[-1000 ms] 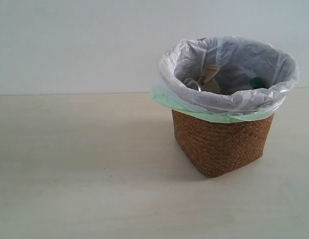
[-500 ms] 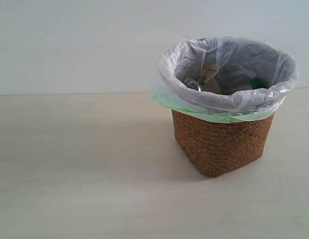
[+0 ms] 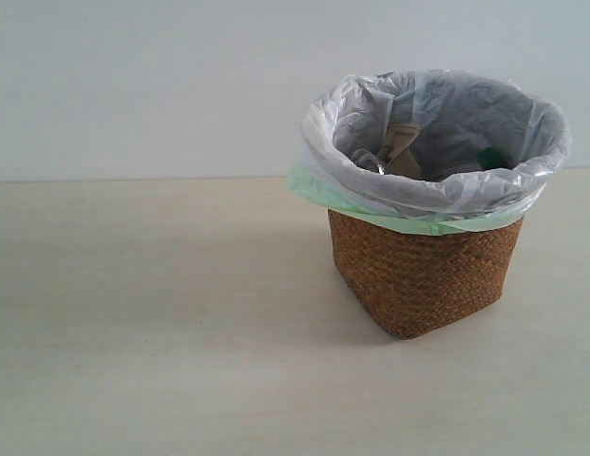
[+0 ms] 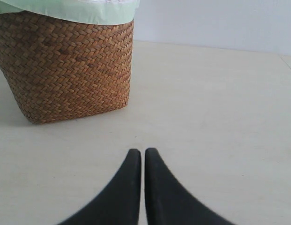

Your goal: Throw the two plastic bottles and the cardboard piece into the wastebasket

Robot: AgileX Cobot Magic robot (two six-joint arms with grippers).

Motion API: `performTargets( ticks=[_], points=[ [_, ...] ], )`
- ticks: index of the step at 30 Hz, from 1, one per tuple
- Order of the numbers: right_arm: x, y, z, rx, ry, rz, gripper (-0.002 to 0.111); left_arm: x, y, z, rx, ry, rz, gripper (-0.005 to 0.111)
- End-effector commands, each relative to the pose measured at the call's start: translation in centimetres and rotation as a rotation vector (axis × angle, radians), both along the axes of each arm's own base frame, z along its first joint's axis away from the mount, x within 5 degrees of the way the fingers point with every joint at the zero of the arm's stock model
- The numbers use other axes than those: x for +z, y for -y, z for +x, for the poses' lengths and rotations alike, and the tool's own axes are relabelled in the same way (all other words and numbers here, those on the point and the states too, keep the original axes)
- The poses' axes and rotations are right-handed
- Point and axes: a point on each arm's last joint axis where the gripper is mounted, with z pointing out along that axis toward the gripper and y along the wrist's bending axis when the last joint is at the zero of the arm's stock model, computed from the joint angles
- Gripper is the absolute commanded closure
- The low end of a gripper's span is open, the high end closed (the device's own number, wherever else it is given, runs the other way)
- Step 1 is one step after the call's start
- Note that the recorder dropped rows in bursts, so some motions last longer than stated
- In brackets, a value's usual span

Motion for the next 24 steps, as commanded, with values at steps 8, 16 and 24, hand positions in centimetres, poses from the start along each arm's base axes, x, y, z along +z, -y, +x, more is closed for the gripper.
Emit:
performTargets(
  ticks=[8,16,24],
  points=[
    [0.1,0.0,0.0,-0.005,0.01,0.0,0.108,-0.2,-0.5,0.0,0.065,-0.004,-0.013,0.103],
    [0.1,0.0,0.0,-0.005,0.01,0.0,0.108,0.3,-2.2,-1.5,0.323,0.08,-0.04,0.103],
    [0.1,0.0,0.0,-0.005,0.01,0.0,0.108,0.6,-2.9,-4.8,0.551,0.225,-0.062,0.103]
  ],
)
